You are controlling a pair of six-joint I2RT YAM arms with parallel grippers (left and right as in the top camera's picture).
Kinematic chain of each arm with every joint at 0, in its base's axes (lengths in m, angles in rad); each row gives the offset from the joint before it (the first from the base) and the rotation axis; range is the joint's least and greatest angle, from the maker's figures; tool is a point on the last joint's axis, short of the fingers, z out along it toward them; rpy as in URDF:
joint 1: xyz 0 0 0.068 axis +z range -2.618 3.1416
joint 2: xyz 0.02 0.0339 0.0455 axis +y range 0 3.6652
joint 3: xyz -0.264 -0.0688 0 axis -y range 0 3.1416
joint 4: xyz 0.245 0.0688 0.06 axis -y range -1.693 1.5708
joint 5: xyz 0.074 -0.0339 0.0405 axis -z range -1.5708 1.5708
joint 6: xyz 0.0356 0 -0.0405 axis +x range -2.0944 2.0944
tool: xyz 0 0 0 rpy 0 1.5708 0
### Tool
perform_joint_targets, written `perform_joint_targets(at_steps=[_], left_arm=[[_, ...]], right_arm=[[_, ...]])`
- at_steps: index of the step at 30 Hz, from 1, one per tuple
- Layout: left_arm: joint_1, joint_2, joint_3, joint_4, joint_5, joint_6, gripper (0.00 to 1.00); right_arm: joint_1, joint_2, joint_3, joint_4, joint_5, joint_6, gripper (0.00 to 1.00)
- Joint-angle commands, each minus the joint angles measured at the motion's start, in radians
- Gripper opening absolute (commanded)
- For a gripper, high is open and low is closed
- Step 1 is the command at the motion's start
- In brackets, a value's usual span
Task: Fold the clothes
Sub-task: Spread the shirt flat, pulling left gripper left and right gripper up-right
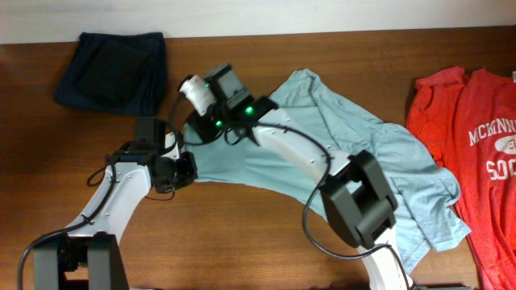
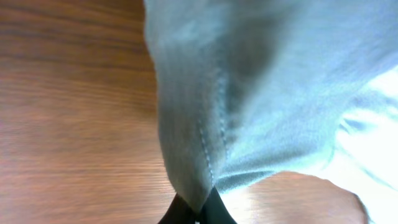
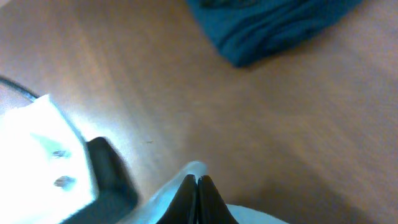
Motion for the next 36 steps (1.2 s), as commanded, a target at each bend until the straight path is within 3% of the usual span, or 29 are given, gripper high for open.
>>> perform_joint_targets(at_steps=[1, 7, 9, 11, 12, 13, 14, 15, 16, 18, 21, 25, 28, 31, 34, 36], left_arm=[[0.004, -0.019, -0.003, -0.025, -0.112, 0.012, 0.01], [0.004, -0.019, -0.003, -0.076, -0.168, 0.013, 0.01], [0.004, -0.019, -0.003, -0.088, -0.189, 0.013, 0.0], [0.004, -0.019, -0.003, -0.094, -0.189, 0.013, 0.01], [0.004, -0.019, -0.003, -0.099, -0.189, 0.013, 0.06], [0.004, -0.019, -0.003, -0.105, -0.189, 0.013, 0.18], [0.004, -0.019, -0.003, -0.112, -0.187, 0.013, 0.38], [0.004, -0.019, -0.003, -0.116, -0.187, 0.014, 0.62], [0.004, -0.019, -0.003, -0.117, -0.187, 0.039, 0.74], [0.004, -0.024, -0.002, -0.117, -0.187, 0.078, 0.81], [0.004, -0.057, 0.016, -0.108, -0.186, 0.089, 0.82], [0.003, -0.122, 0.082, -0.012, -0.162, 0.107, 0.81], [0.003, -0.118, 0.09, 0.124, -0.108, 0.148, 0.61], [0.003, -0.09, 0.09, 0.238, -0.066, 0.148, 0.26], [0.002, -0.029, 0.09, 0.316, -0.013, 0.148, 0.07], [-0.008, 0.012, 0.09, 0.334, -0.001, 0.148, 0.02]], right_arm=[[0.042, 0.02, 0.022, 0.016, -0.025, 0.006, 0.04], [0.071, 0.022, 0.022, 0.04, -0.024, 0.006, 0.05], [0.071, 0.022, 0.022, 0.05, -0.024, 0.006, 0.13], [0.07, 0.022, 0.022, 0.053, -0.024, 0.006, 0.36], [0.069, 0.022, 0.022, 0.054, -0.024, 0.006, 0.55], [0.069, 0.022, 0.023, 0.055, -0.024, 0.006, 0.69], [0.069, 0.022, 0.023, 0.063, -0.024, 0.006, 0.87], [0.068, 0.021, 0.023, 0.075, -0.025, 0.006, 0.92], [0.061, 0.013, 0.023, 0.095, -0.026, 0.006, 0.97], [0.041, -0.018, 0.026, 0.106, -0.025, 0.006, 0.98], [-0.003, -0.072, 0.043, 0.073, -0.025, 0.006, 0.98], [-0.131, -0.169, 0.064, -0.1, -0.025, 0.006, 0.98], [-0.219, -0.206, 0.064, -0.241, -0.024, 0.006, 0.9], [-0.321, -0.224, 0.064, -0.383, -0.017, 0.006, 0.85], [-0.442, -0.224, 0.063, -0.521, -0.016, 0.006, 0.81], [-0.504, -0.222, 0.061, -0.579, 0.008, 0.002, 0.81]])
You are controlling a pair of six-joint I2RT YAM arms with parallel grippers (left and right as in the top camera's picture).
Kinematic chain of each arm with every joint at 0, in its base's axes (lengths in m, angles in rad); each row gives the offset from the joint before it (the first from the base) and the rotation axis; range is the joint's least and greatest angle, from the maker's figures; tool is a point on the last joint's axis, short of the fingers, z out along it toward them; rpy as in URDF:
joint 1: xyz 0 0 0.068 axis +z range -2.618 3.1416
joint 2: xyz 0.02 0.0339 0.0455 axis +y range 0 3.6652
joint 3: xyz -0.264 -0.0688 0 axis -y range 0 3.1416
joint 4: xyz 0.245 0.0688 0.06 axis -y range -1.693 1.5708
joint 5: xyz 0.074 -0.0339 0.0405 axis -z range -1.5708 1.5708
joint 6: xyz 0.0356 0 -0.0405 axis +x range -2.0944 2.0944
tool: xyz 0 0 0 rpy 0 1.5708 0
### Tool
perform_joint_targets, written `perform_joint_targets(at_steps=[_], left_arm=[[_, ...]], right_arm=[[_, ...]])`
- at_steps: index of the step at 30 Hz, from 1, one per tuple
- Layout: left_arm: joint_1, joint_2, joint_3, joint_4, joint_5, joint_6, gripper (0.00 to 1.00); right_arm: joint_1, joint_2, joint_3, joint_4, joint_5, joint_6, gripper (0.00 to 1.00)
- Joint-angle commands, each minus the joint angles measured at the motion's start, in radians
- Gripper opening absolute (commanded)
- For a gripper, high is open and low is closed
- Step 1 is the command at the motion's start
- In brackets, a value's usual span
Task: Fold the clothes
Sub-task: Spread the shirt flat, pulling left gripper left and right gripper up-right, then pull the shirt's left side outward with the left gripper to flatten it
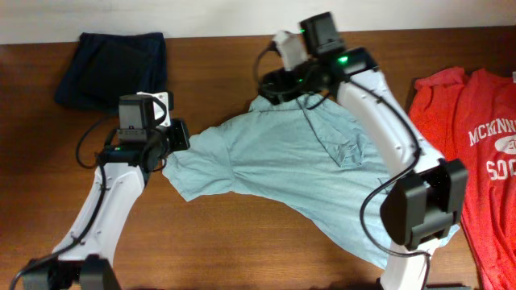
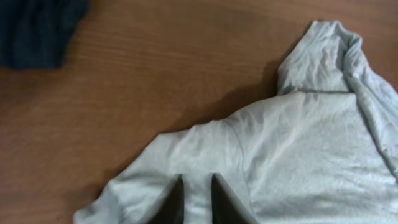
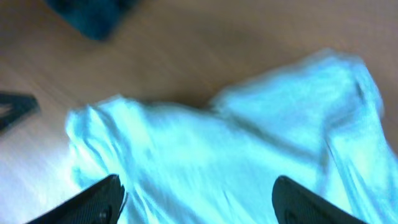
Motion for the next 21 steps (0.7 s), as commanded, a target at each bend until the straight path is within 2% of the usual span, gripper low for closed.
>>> perform_joint_targets(at_steps=[1, 4, 10, 13, 17, 21], left_arm=[[-0.019, 0.097, 0.006, 0.032, 0.068, 0.014, 0.01], [-0.063, 0.182, 0.006, 0.069, 0.069, 0.014, 0.01], [-0.155, 0.245, 0.006, 0.141, 0.077, 0.04, 0.02], [-0.195, 0.251, 0.006, 0.192, 0.033, 0.094, 0.02], [-0.209, 0.263, 0.006, 0.193, -0.071, 0.096, 0.02], [-0.209, 0.292, 0.006, 0.2, -0.068, 0.095, 0.02]], right_arm=[[-0.098, -0.011, 0.006, -0.066, 0.042, -0.018, 0.81], [-0.202, -0.011, 0.006, -0.176, 0.13, -0.063, 0.8], [-0.311, -0.007, -0.006, -0.247, 0.15, -0.062, 0.79], [-0.33, -0.007, -0.037, -0.249, 0.151, -0.063, 0.79], [-0.328, -0.006, -0.071, -0.249, 0.151, -0.063, 0.78], [-0.328, -0.006, -0.104, -0.249, 0.151, -0.063, 0.79]])
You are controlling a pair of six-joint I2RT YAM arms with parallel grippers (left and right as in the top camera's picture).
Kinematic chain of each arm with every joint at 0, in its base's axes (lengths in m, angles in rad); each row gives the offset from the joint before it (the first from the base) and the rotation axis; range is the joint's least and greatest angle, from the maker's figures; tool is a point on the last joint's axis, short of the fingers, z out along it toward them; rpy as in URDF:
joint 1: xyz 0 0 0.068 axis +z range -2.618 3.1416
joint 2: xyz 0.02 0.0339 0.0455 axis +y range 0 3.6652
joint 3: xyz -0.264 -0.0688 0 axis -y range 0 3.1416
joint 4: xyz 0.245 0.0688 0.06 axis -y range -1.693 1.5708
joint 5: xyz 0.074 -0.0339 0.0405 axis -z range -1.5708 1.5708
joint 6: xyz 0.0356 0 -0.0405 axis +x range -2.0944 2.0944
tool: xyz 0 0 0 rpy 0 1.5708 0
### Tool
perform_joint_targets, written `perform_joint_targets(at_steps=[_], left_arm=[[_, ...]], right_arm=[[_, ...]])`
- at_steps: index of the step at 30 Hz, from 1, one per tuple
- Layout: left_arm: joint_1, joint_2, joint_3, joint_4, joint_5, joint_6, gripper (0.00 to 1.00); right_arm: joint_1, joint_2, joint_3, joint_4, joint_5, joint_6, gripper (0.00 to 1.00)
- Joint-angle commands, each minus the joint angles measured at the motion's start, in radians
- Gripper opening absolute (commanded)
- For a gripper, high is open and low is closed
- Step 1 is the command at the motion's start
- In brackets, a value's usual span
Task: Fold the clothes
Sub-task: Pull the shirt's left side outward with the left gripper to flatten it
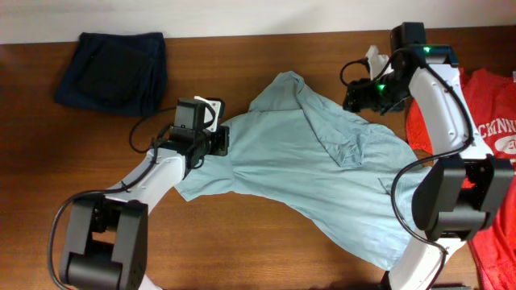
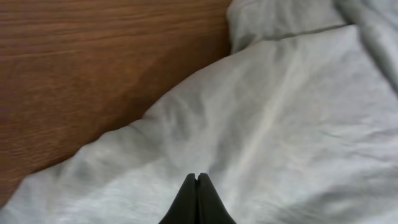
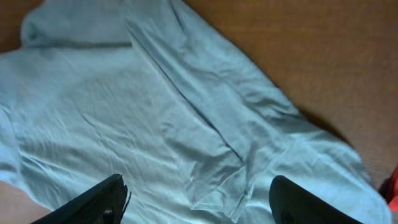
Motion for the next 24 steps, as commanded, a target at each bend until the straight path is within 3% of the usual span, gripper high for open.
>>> perform_joint_targets(at_steps=[1, 13, 16, 18, 19, 24], left_arm=[[0.0, 0.041, 0.007, 0.008, -0.037, 0.024, 0.02], [0.0, 0.043, 0.007, 0.02, -0.034, 0.025, 0.02], [0.007, 0.043, 0.039, -0.024, -0.042, 0.128, 0.02], [0.021, 0.043, 0.101, -0.117, -0.042, 0.198, 0.02], [0.026, 0.043, 0.13, -0.161, -0.042, 0.222, 0.02], [0.034, 0.046, 0.188, -0.224, -0.034, 0.274, 0.02]], right_arm=[[0.002, -0.007, -0.036, -0.002, 0.01, -0.011, 0.79], [0.002, -0.007, -0.044, -0.014, 0.054, -0.01, 0.75], [0.002, -0.007, -0.044, -0.014, 0.054, -0.01, 0.76], [0.002, -0.007, -0.044, -0.013, 0.053, -0.01, 0.83], [0.002, -0.007, -0.044, -0.011, 0.053, -0.01, 1.0], [0.002, -0.007, -0.044, 0.001, 0.054, -0.01, 0.99]])
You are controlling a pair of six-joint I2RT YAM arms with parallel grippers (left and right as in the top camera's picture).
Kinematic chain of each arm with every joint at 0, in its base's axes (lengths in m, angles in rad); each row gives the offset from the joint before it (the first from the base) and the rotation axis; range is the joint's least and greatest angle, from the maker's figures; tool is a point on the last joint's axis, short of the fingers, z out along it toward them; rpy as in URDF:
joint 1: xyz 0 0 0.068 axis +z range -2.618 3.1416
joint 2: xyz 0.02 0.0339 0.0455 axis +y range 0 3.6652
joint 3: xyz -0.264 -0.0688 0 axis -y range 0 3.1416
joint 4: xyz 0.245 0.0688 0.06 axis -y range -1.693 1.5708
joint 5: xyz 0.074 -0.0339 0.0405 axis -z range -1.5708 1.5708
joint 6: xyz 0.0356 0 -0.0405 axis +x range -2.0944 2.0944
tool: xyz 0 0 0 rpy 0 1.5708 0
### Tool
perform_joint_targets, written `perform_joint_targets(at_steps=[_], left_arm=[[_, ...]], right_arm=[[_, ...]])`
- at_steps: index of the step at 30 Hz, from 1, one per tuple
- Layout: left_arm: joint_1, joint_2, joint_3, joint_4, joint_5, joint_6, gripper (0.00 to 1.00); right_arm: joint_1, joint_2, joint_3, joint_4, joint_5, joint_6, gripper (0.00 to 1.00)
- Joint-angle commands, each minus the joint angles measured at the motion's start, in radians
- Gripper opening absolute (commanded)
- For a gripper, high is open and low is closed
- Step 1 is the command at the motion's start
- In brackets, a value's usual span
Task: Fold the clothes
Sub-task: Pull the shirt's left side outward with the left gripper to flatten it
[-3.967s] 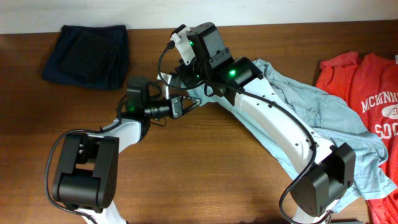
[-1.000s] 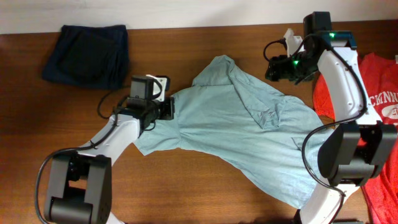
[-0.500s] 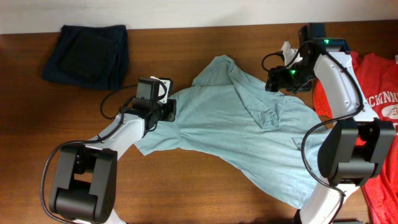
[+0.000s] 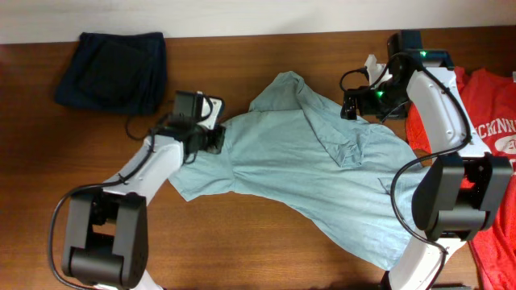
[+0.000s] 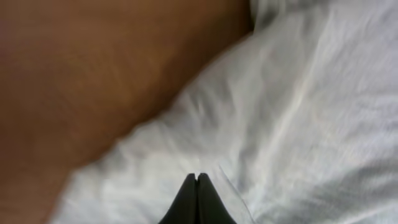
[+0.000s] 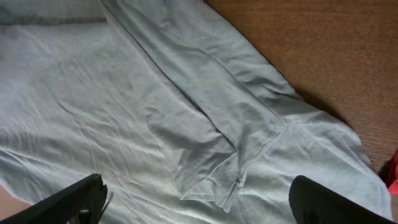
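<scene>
A light blue shirt (image 4: 306,177) lies spread and wrinkled across the middle of the table. My left gripper (image 4: 213,138) is at its left shoulder. In the left wrist view that gripper (image 5: 196,178) is shut, with its tips down in the pale cloth (image 5: 298,112). My right gripper (image 4: 352,107) hovers over the shirt's upper right part. It stands wide open (image 6: 202,208) with nothing between its fingers. Below it lies a folded-over sleeve flap (image 6: 230,168) with a stitched hem.
A folded navy garment (image 4: 113,71) sits at the back left. A red printed T-shirt (image 4: 472,145) lies at the right edge, close to the right arm. Bare wooden table (image 4: 242,250) shows in front of the blue shirt.
My left gripper, still shut at the shirt's left shoulder, has shifted slightly left, and the shirt's left edge lies a little further left. The right gripper is still open and slightly closer to the sleeve flap.
Both grippers were first shut on the blue shirt's left end, left of the table's middle. Then both were open, with the shirt spread wider. Then the left was shut at the left shoulder and the right open over the right sleeve, as now.
</scene>
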Motion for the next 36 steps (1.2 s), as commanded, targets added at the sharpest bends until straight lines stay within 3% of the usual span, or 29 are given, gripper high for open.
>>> perform_joint_targets(at_steps=[1, 13, 19, 23, 26, 31, 36], left_arm=[[0.007, 0.013, 0.037, 0.01, 0.001, 0.092, 0.02], [0.007, 0.189, 0.038, 0.019, -0.006, 0.114, 0.02], [0.01, 0.224, 0.037, -0.007, -0.217, 0.102, 0.02], [0.02, 0.224, 0.037, -0.077, -0.418, -0.068, 0.01], [0.042, 0.224, 0.037, -0.14, -0.473, -0.178, 0.01], [0.095, 0.224, 0.031, -0.233, -0.486, -0.31, 0.01], [0.149, 0.224, 0.026, -0.288, -0.469, -0.356, 0.0]], right_arm=[[0.002, -0.007, -0.006, 0.006, 0.012, -0.006, 0.99], [0.002, -0.007, -0.006, 0.006, 0.012, -0.006, 0.99], [0.002, -0.007, -0.006, 0.006, 0.012, -0.006, 0.98], [0.002, -0.007, -0.006, 0.006, 0.012, -0.006, 0.99], [0.002, -0.007, -0.006, 0.006, 0.012, -0.006, 0.99], [0.002, -0.007, -0.006, 0.006, 0.012, -0.006, 0.99], [0.002, -0.007, -0.006, 0.006, 0.012, -0.006, 0.98]])
